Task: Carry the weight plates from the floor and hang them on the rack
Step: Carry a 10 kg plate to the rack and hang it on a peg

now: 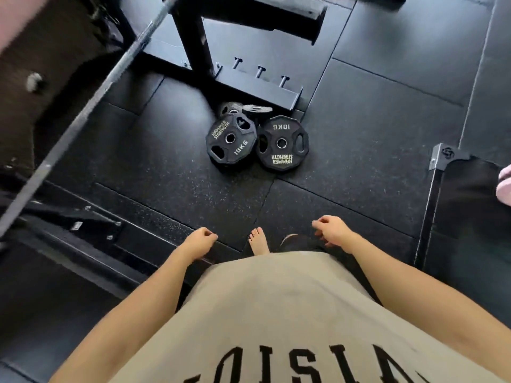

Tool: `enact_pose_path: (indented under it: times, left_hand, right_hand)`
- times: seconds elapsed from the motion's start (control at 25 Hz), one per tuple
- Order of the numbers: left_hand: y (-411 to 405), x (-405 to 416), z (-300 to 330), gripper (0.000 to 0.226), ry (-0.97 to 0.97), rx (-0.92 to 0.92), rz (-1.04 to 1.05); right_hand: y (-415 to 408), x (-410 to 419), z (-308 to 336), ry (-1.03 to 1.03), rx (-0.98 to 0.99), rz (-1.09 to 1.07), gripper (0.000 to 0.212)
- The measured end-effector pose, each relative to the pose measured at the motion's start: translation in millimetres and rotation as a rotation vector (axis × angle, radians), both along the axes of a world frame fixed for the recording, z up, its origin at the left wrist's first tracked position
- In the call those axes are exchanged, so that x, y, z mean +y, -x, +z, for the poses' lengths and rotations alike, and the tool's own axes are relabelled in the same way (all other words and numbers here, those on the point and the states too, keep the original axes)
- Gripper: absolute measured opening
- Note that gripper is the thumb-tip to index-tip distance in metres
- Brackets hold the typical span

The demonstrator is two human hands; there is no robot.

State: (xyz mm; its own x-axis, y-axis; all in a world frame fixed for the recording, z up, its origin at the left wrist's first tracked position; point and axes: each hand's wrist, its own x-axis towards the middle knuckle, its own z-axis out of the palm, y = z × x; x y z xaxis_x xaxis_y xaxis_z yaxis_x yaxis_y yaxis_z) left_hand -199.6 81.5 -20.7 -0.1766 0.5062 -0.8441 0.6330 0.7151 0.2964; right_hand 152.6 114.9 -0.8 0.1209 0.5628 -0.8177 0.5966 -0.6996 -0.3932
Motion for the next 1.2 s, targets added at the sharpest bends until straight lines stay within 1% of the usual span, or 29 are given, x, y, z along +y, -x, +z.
enact_pose_path:
  times: [0.24, 0.32, 0.44, 0.6, 0.72, 0.8, 0.92, 1.08, 1.2]
  left_hand:
    - [14.2, 104.0, 10.3, 0.02, 0.034, -0.042, 0.186]
    - [17.5, 131.5, 6.9, 0.019, 0.031, -0.021, 0.229]
    - [23.6, 167.5, 3.5, 0.016, 0.043, 0.062, 0.295]
    - [30.6, 214.3, -11.0, 0.013, 0.079, 0.105, 0.354]
    - [43.3, 255.8, -38.7, 0.012, 0.126, 0.105, 0.394]
    - [55.5, 286.7, -73.8, 0.012, 0.152, 0.108, 0.415]
    - [70.2, 330.6, -146.6, 0.011, 0.181, 0.104, 0.492]
    - [90.8, 384.5, -280.9, 0.009, 0.238, 0.111, 0.566]
    - [106.4, 418.2, -377.4, 0.007, 0.252, 0.111, 0.574]
  right_hand:
    - [15.0, 148.0, 0.0, 0.042, 0.004, 0.115, 0.021]
    - [22.7, 198.5, -7.1, 0.06, 0.015, 0.161, 0.019]
    - [38.2, 277.4, -11.9, 0.092, 0.041, 0.205, 0.017]
    - [61.9, 369.7, -20.7, 0.103, 0.045, 0.281, 0.017]
    - [84.6, 432.5, -44.8, 0.123, 0.043, 0.303, 0.017]
    - [101.0, 471.6, -78.9, 0.128, 0.027, 0.299, 0.018]
    - [126.1, 517.5, -146.7, 0.139, 0.037, 0.245, 0.016]
    - [164.1, 570.9, -276.5, 0.13, 0.009, 0.192, 0.016]
    - [184.2, 604.1, -369.0, 0.026, -0.059, 0.168, 0.019]
